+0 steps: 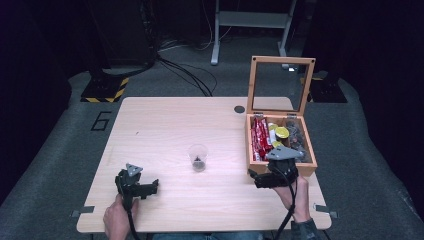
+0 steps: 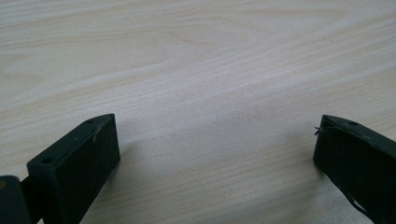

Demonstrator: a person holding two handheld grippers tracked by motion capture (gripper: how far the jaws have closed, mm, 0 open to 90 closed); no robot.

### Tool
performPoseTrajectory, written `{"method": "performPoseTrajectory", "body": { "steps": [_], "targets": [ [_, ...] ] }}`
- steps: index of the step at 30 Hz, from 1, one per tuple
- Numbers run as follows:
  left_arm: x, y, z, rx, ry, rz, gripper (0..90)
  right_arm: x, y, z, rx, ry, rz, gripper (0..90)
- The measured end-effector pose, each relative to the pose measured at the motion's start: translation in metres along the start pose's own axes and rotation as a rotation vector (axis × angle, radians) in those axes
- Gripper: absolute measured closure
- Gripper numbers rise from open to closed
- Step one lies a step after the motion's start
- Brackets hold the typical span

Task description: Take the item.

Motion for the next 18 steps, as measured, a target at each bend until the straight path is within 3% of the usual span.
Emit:
{"method": "performPoseTrajectory", "body": {
  "steps": [6, 11, 18],
  "targets": [
    [0.000, 0.000, 0.000, 0.000, 0.000, 0.000, 0.3, 0.011, -0.041, 0.005, -0.033, -0.051, -0.057, 5.4],
    [0.000, 0.000, 0.000, 0.000, 0.000, 0.000, 0.3, 0.015, -0.080, 0.009, -0.050, -0.083, -0.139, 5.7],
    [0.000, 0.000, 0.000, 0.001, 0.000, 0.000, 0.3, 0.015, -0.138, -0.004, -0.114, -0.083, -0.247, 2.6]
  ]
}}
Point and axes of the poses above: each handheld gripper's, and its own axes: z roughly backward along the jaws, y roughly out of its top, x roughly to its right, the point moved 2 cm from there along -z, roughly forward along the jaws, and after that the axes turned 11 degrees about z, right-handed, at the moved point
